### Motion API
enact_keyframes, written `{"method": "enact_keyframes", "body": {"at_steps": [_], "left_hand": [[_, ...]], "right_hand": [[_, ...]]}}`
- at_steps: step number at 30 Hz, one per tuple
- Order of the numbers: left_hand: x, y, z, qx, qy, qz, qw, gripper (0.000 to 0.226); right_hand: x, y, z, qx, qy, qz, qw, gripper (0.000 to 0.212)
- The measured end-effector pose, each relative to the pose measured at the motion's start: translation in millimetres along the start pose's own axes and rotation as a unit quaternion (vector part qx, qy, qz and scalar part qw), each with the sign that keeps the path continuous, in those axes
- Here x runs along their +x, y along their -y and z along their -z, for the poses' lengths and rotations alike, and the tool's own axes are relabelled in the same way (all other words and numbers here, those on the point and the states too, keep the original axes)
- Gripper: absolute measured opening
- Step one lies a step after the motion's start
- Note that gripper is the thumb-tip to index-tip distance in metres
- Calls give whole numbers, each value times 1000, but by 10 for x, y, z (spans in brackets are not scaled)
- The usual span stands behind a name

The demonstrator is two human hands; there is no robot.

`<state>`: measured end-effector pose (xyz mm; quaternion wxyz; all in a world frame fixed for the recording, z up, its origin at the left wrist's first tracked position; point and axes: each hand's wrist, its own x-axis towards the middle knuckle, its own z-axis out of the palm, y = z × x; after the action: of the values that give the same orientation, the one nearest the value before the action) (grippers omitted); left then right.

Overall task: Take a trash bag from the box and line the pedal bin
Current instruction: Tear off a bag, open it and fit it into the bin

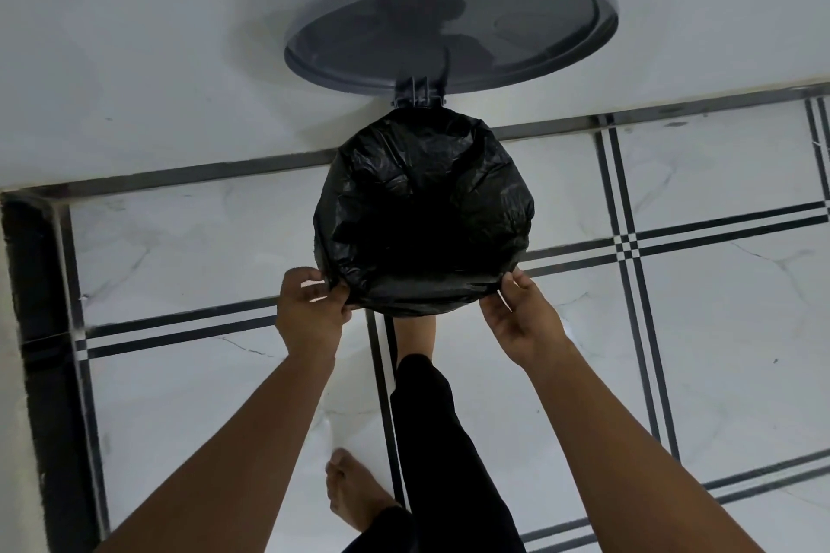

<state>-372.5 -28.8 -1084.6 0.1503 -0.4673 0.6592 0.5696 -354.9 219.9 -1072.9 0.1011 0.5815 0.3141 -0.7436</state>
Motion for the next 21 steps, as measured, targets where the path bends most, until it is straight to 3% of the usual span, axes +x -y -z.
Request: {"method": "enact_keyframes", "body": {"at_steps": [2, 5, 9, 11, 13, 16, 19, 21], "left_hand": [[0, -10, -10, 38, 4, -12, 999, 14], [12, -50, -50, 57, 8, -3, 998, 20], [66, -197, -60, -106, 25, 134, 985, 14], [63, -263, -43, -170, 45, 164, 971, 8], [67, -296, -26, -215, 75, 172, 958, 24], [132, -336, -11, -208, 87, 187, 956, 41], [188, -342, -24, -180, 83, 189, 962, 29], [226, -333, -13, -172, 81, 188, 964, 21]], "right_hand": [[22, 36, -3, -15, 5, 2, 1000, 25], [30, 97, -9, -35, 2, 2, 999, 26], [36, 217, -44, -14, -18, 2, 1000, 14], [41, 297, -71, 7, -16, -7, 1000, 7], [80, 359, -90, -10, -16, -12, 1000, 24], [107, 406, -111, -55, 2, -16, 998, 20], [145, 445, -103, -48, 7, -21, 999, 8], [184, 495, -109, -62, 17, -9, 998, 15]]}}
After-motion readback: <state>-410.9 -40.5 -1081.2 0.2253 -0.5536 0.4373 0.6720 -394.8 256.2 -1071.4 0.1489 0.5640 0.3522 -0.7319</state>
